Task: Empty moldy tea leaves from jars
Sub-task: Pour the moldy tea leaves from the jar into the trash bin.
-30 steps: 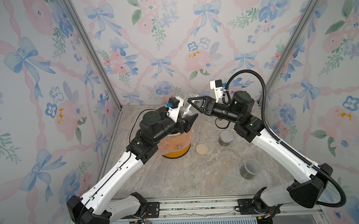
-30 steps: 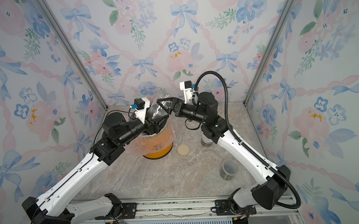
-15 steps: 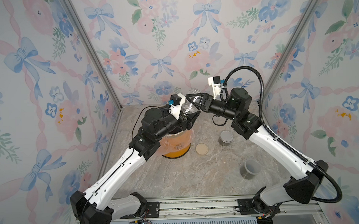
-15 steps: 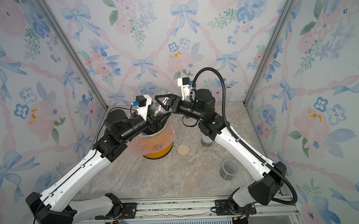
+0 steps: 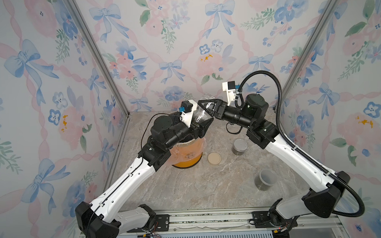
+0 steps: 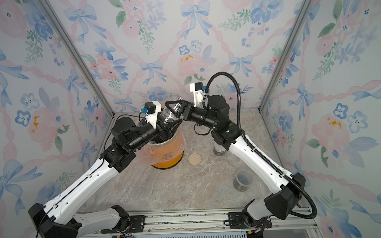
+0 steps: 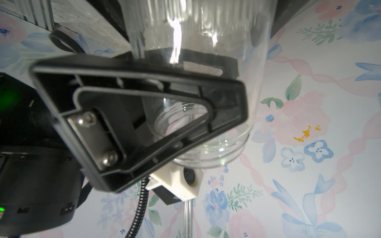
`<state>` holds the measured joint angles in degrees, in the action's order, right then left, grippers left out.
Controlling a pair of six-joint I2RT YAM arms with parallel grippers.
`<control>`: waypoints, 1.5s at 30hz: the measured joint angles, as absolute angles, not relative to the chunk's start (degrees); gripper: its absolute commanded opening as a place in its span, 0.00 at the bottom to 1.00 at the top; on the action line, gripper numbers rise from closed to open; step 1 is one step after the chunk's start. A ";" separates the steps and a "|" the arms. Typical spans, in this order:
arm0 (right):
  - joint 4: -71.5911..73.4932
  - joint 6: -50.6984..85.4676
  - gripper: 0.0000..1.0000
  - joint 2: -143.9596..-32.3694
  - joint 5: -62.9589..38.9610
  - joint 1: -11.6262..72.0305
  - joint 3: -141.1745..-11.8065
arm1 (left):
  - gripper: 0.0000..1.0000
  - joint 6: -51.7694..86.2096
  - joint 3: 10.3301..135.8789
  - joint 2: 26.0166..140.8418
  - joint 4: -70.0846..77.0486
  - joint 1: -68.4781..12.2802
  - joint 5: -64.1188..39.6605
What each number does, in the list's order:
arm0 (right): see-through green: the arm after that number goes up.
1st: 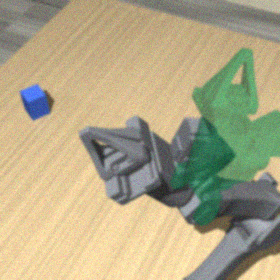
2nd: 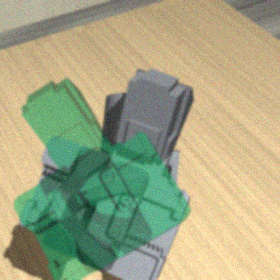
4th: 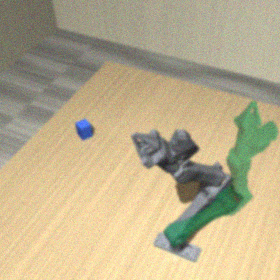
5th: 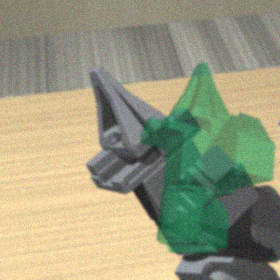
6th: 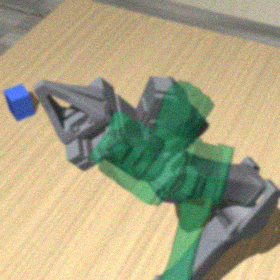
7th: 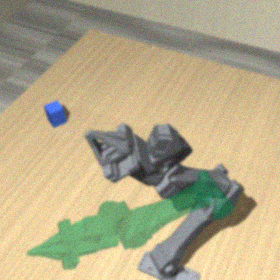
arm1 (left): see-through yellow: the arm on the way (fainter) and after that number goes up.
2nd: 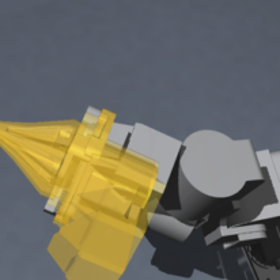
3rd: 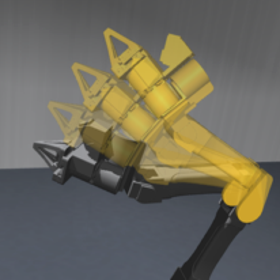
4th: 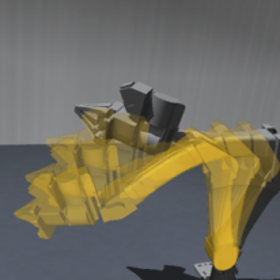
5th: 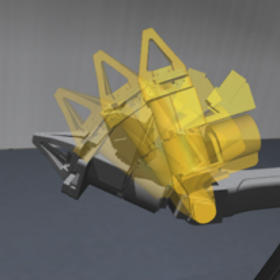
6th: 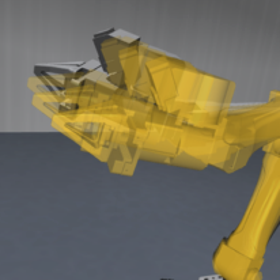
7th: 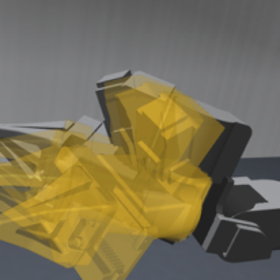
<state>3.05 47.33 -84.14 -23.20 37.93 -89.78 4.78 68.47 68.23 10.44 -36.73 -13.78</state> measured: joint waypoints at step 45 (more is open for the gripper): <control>-3.88 57.80 0.00 -90.15 -28.82 37.87 -101.71 | 0.98 -6.04 45.17 76.90 80.31 -36.73 -10.83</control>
